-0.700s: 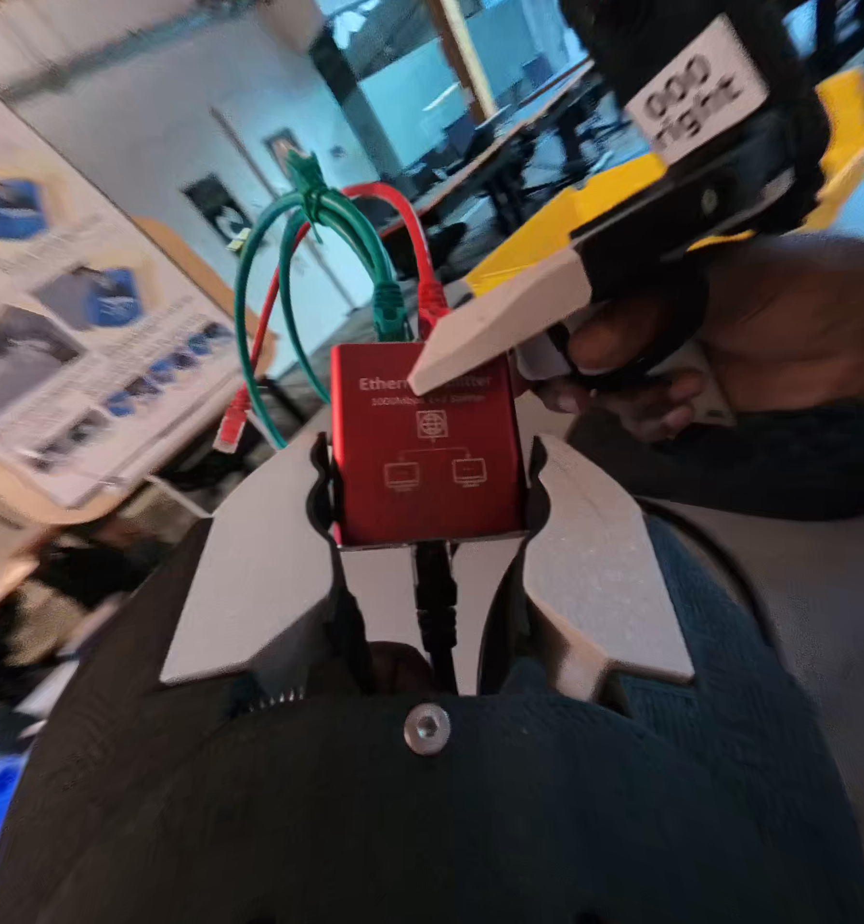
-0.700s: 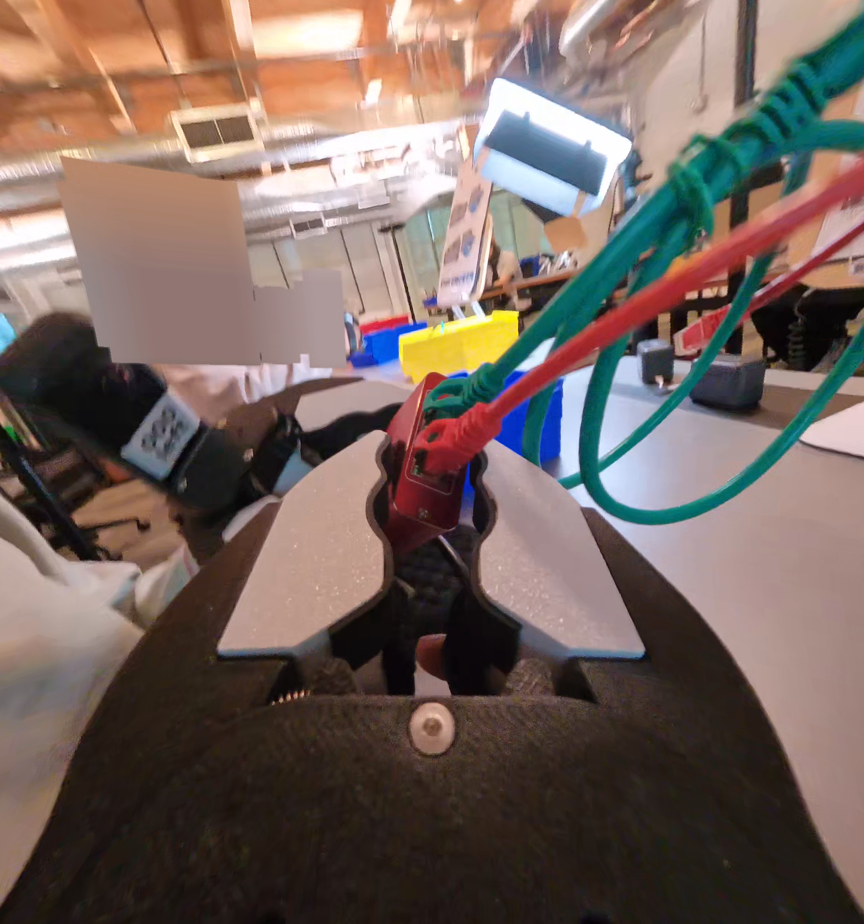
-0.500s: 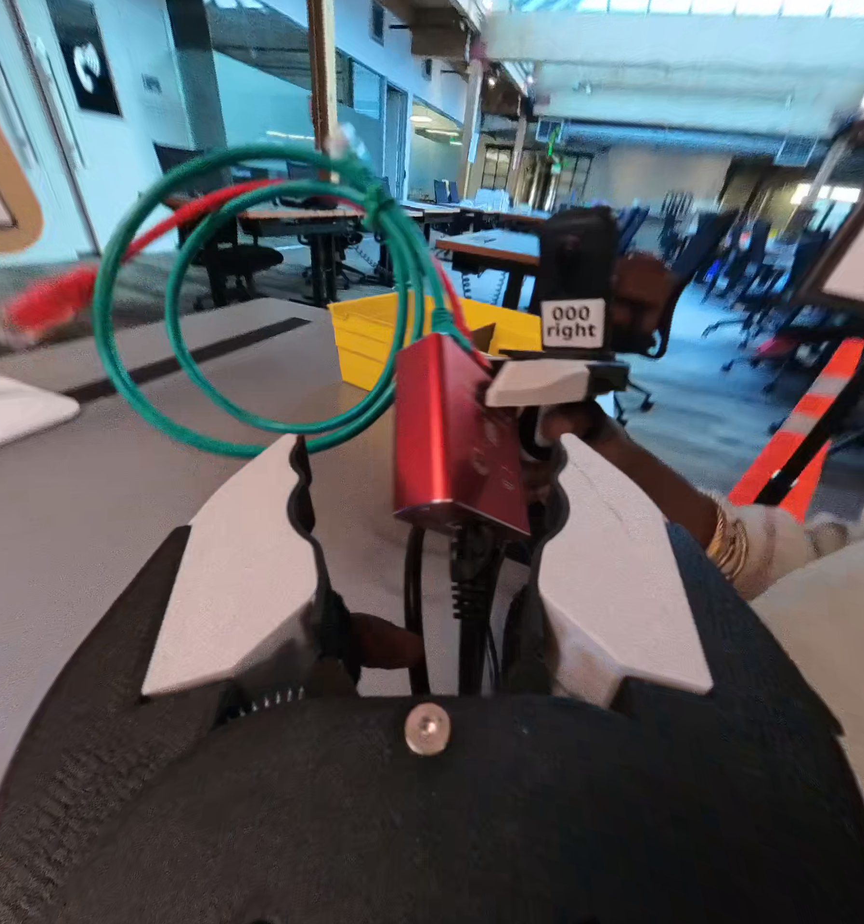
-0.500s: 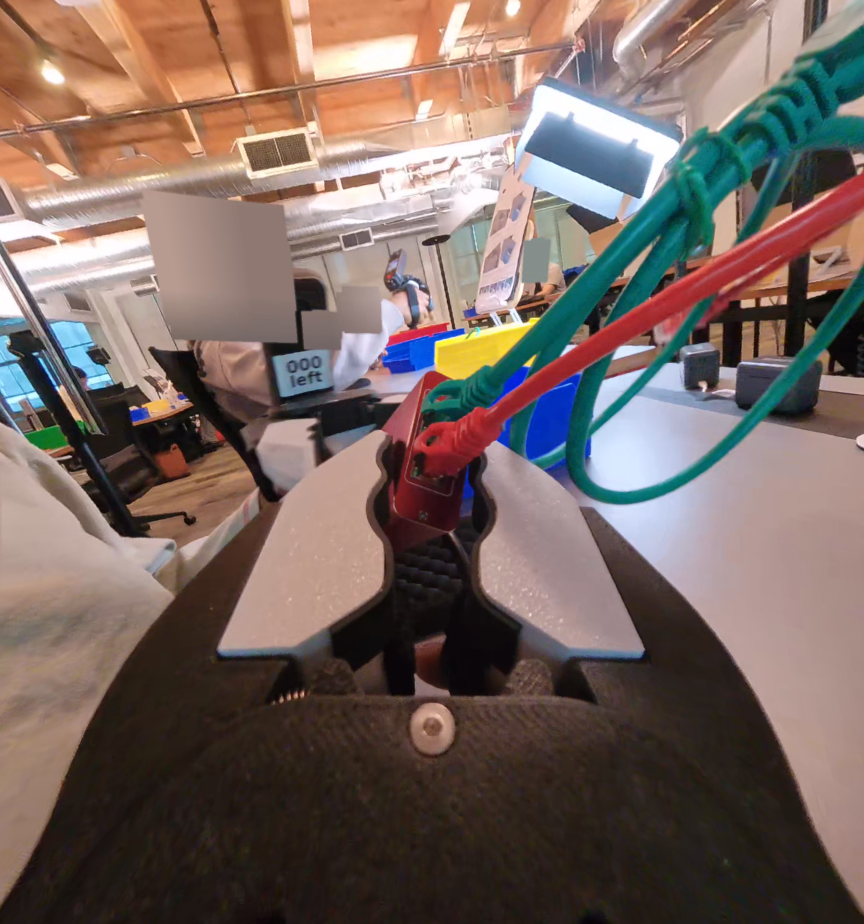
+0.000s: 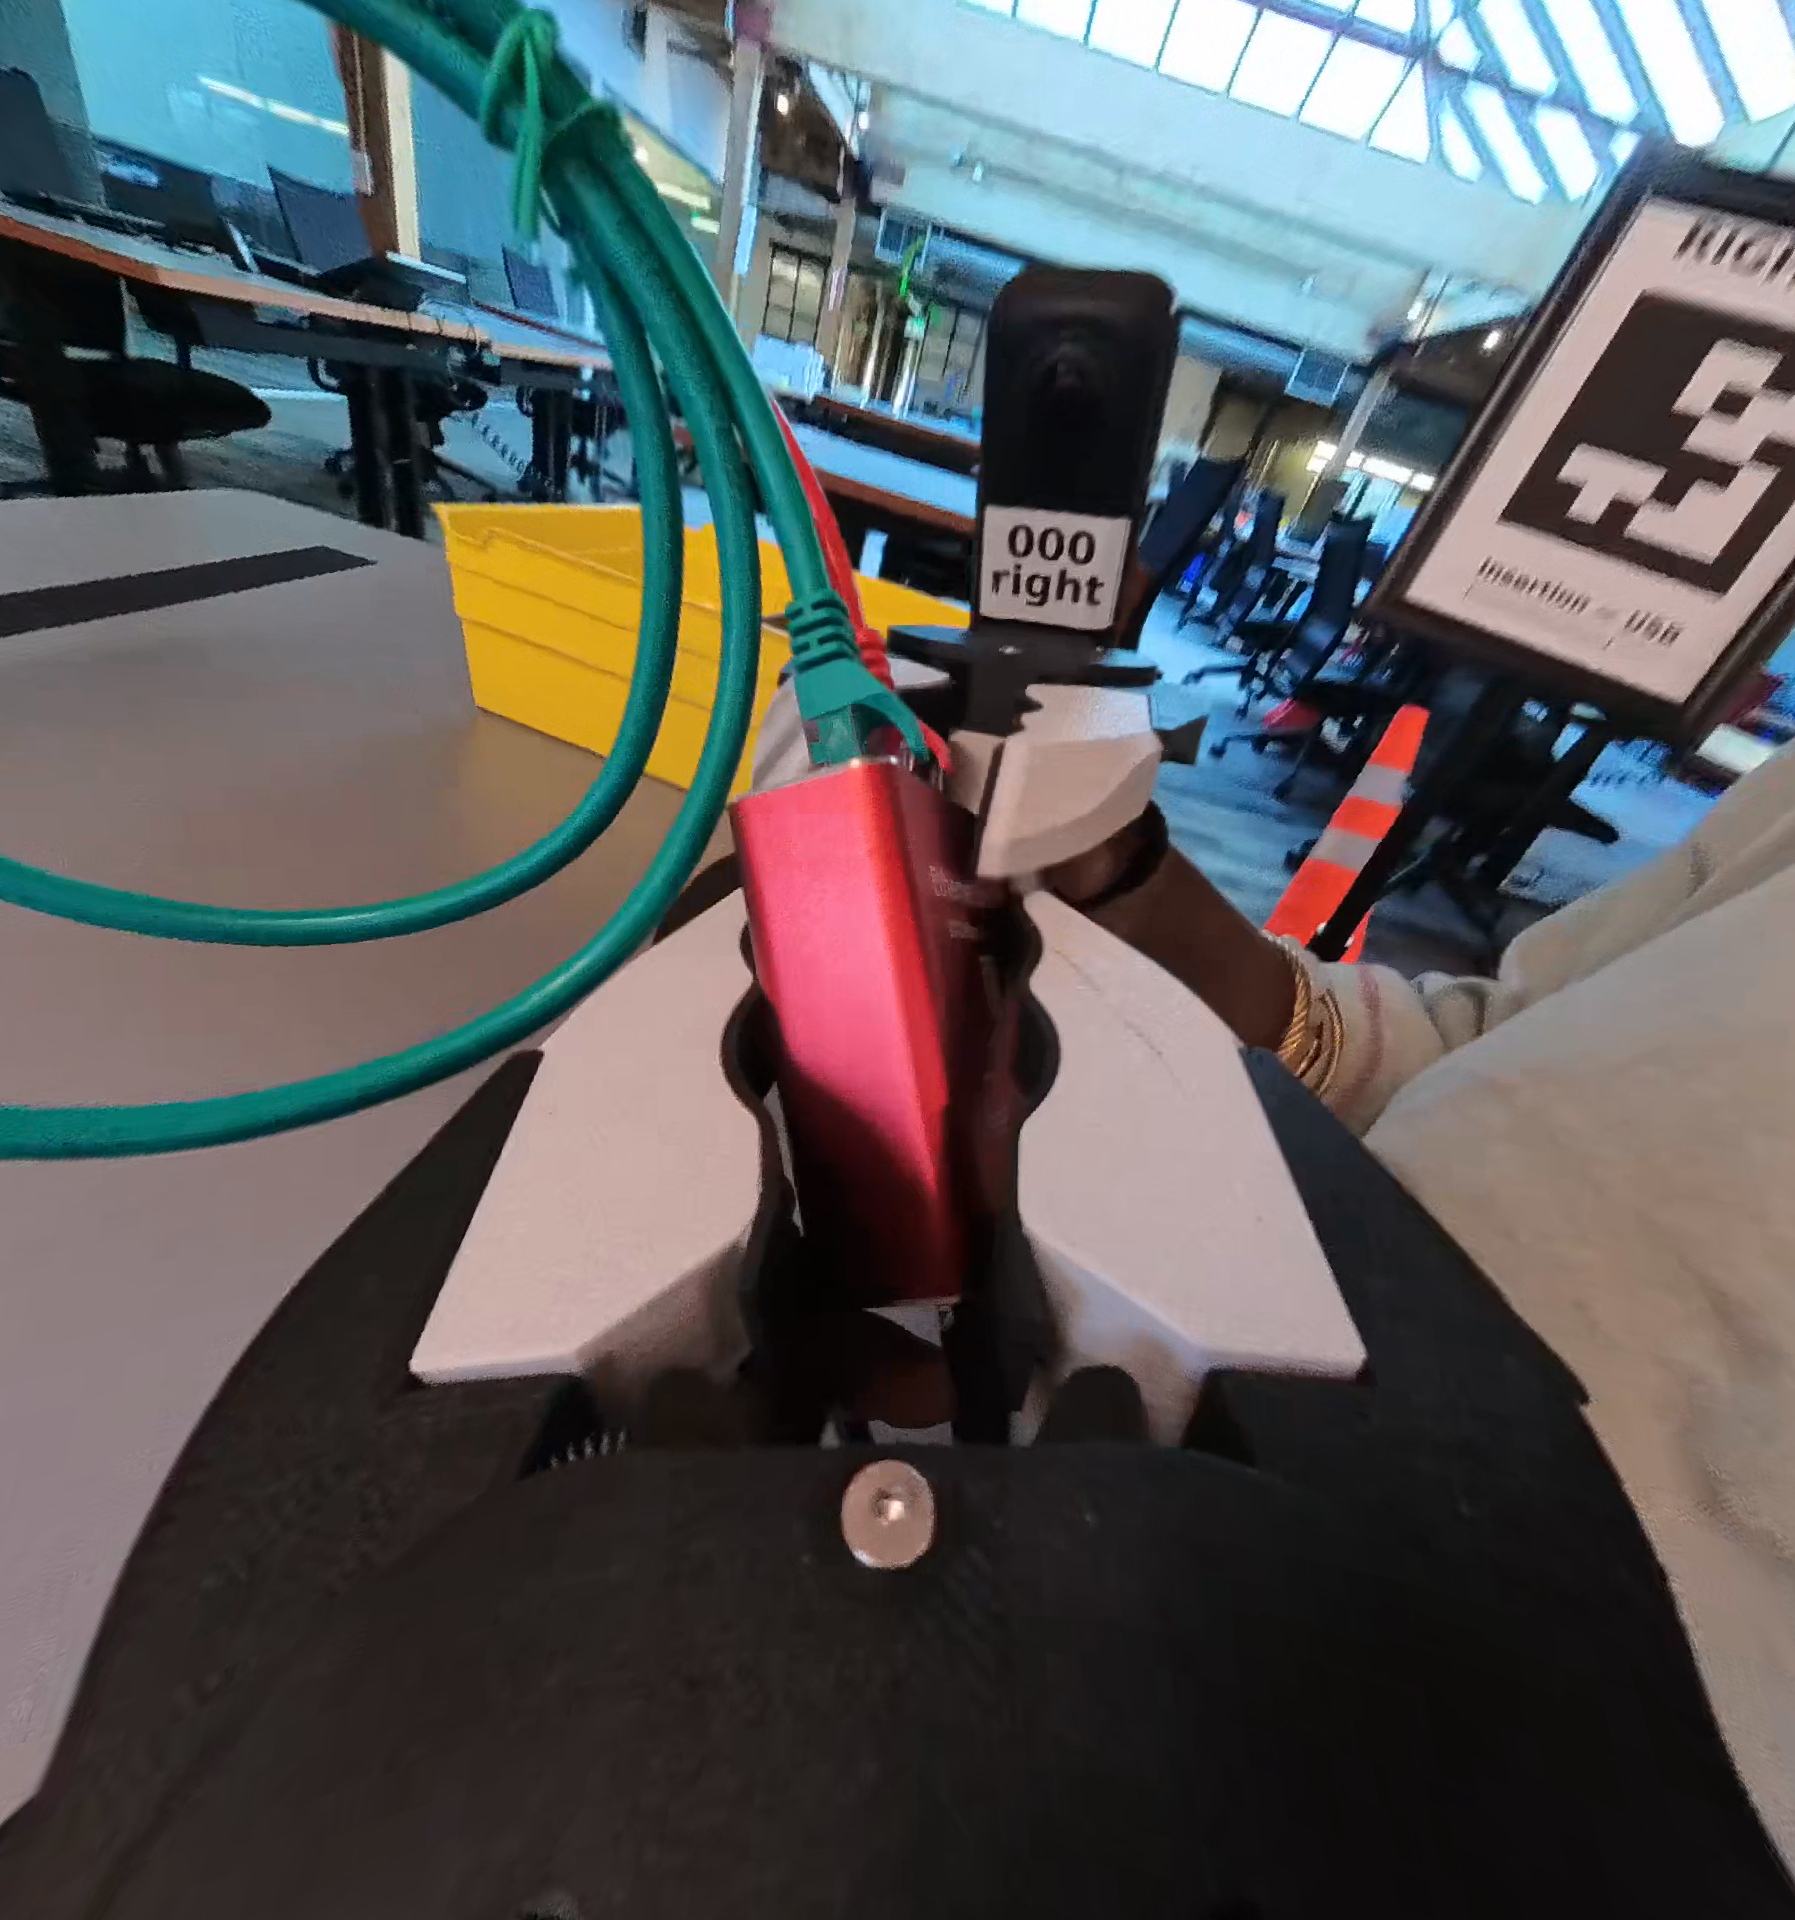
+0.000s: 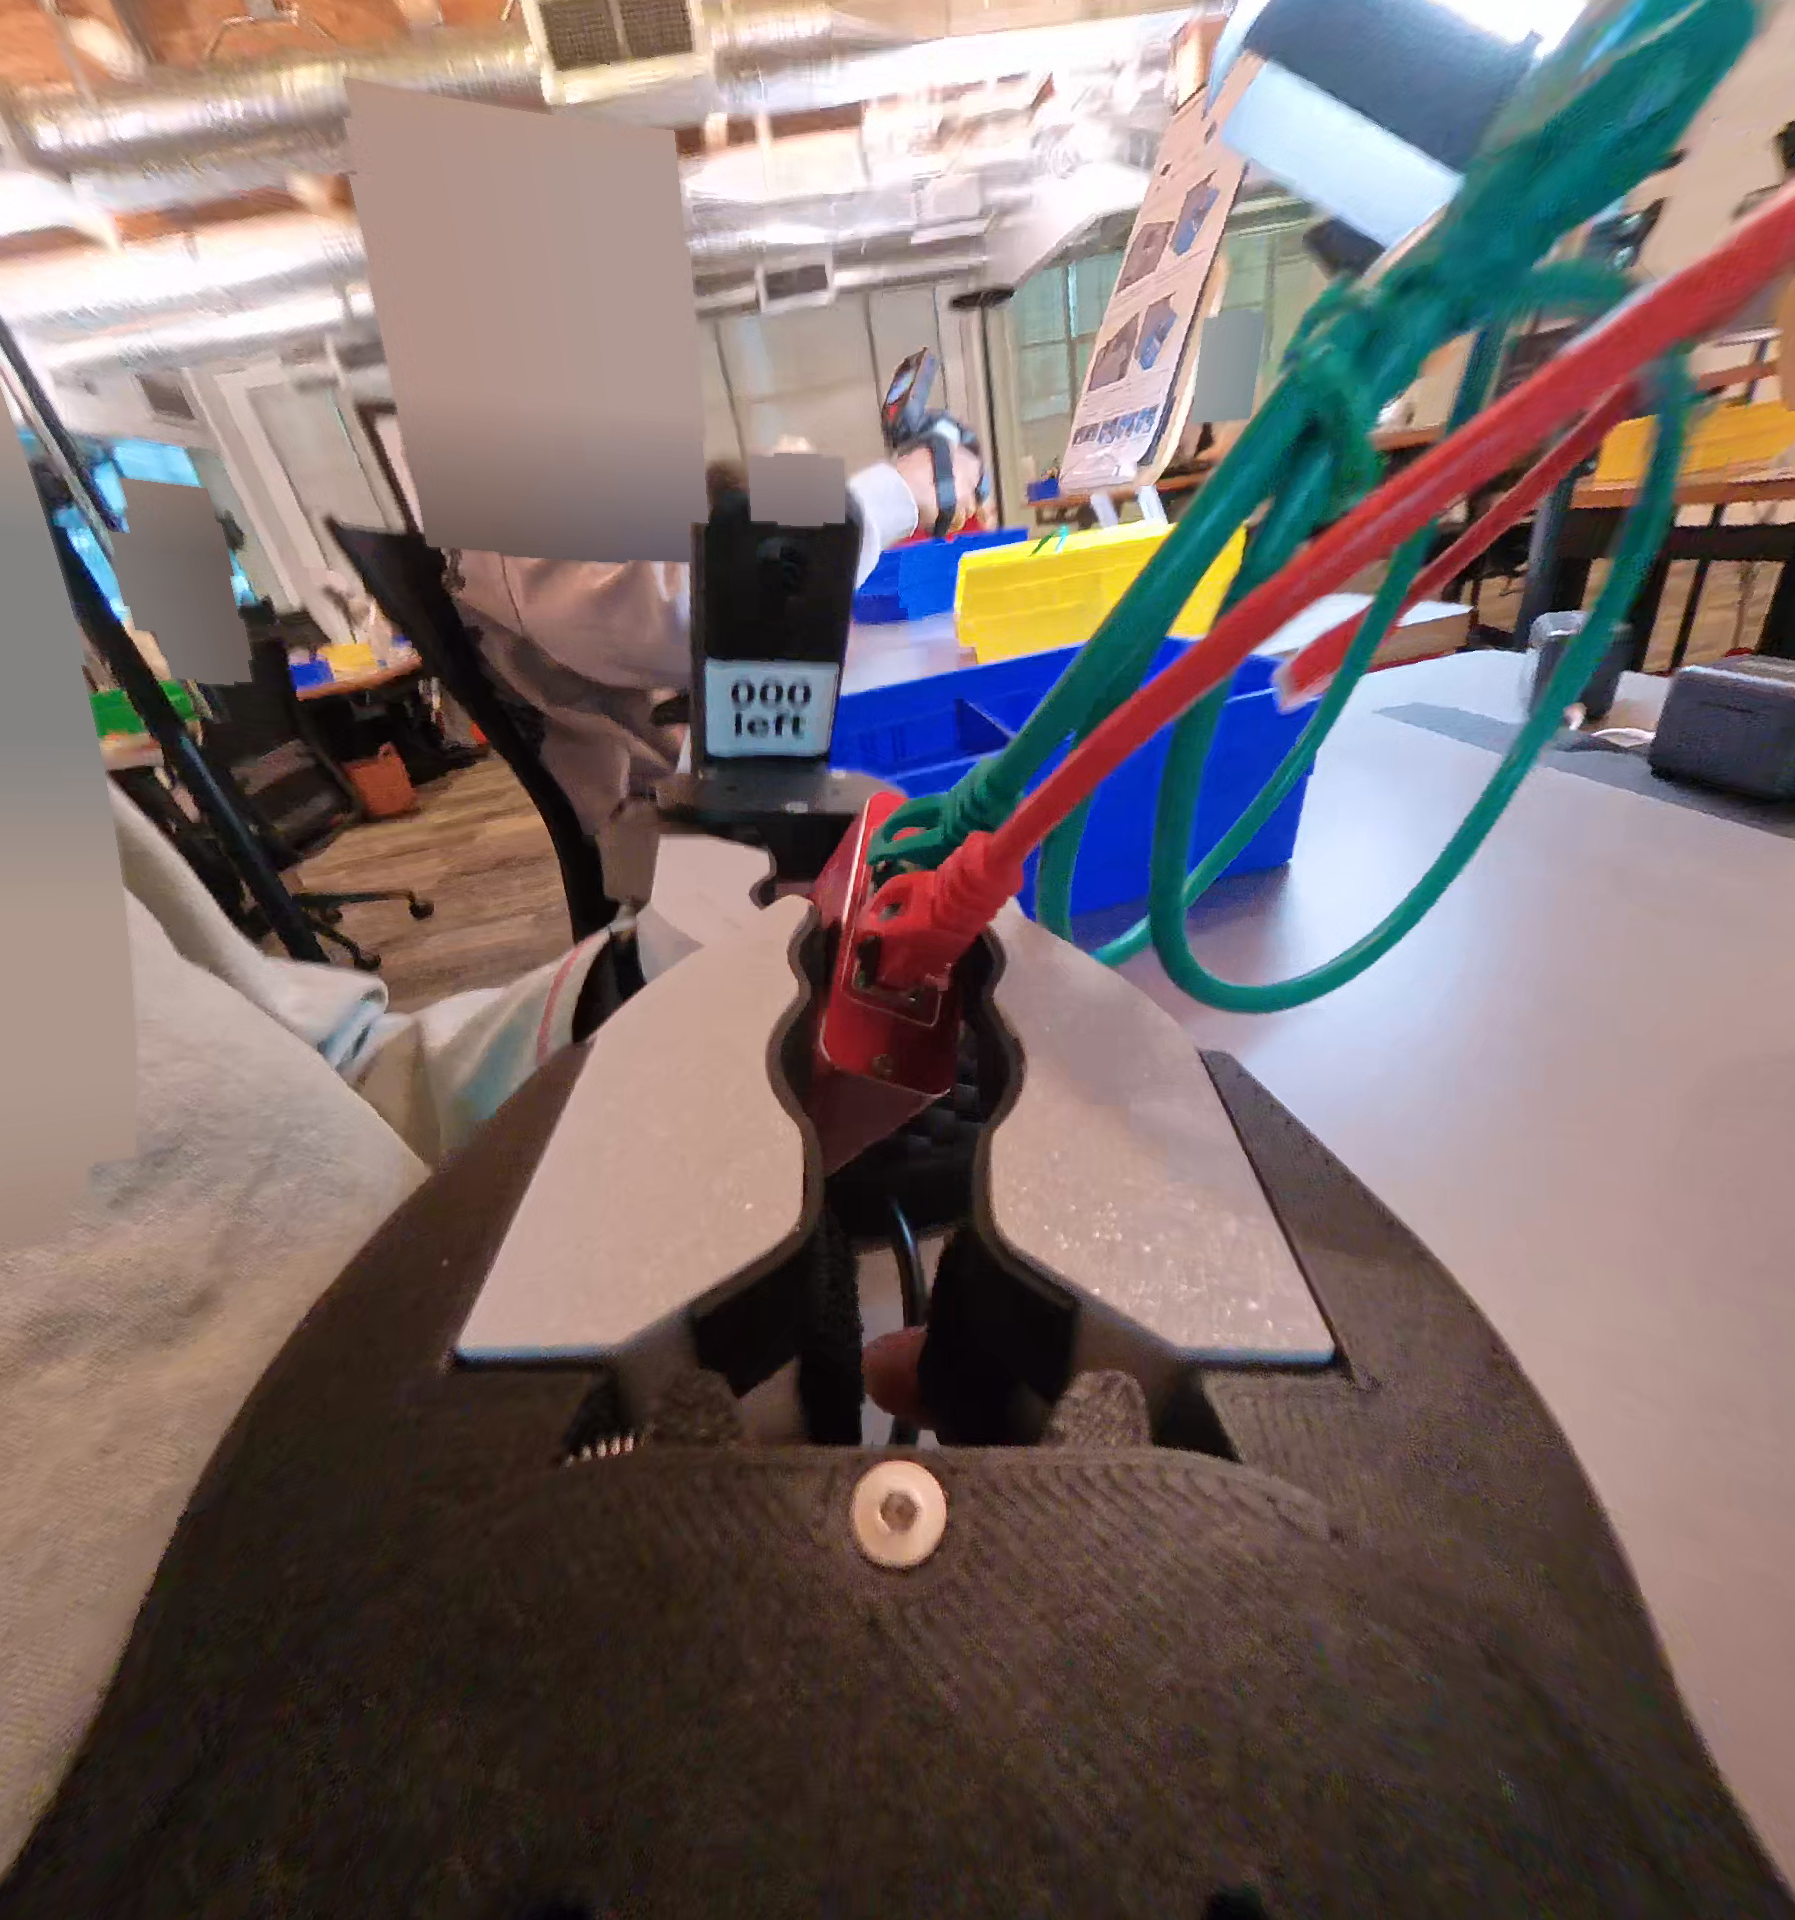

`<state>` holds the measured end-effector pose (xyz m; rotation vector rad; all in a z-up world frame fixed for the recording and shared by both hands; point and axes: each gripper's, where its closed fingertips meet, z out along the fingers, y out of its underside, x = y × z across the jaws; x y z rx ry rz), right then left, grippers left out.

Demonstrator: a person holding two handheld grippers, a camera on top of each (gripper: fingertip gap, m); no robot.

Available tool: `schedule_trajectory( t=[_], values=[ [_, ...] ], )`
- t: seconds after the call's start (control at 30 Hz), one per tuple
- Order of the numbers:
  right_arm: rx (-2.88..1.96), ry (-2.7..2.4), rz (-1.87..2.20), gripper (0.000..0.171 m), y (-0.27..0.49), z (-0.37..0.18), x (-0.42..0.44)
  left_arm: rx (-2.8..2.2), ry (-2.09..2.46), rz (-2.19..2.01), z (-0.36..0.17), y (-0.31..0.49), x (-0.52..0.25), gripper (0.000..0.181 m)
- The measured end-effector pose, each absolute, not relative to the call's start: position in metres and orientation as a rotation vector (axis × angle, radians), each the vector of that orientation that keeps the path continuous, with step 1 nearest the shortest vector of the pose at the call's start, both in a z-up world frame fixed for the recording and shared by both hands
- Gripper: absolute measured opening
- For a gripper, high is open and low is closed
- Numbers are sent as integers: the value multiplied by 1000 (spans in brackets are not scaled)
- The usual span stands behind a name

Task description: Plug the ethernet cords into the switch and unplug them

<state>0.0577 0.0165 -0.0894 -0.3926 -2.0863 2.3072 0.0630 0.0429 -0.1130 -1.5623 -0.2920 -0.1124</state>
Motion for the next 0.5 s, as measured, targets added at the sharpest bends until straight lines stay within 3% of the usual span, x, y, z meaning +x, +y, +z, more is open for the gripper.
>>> schedule_trajectory(
  t=[0.5],
  values=[
    [-574,-2105,2446,16,34,-98,54,-1586,-306,-131,-128,42,61,39]
  ],
)
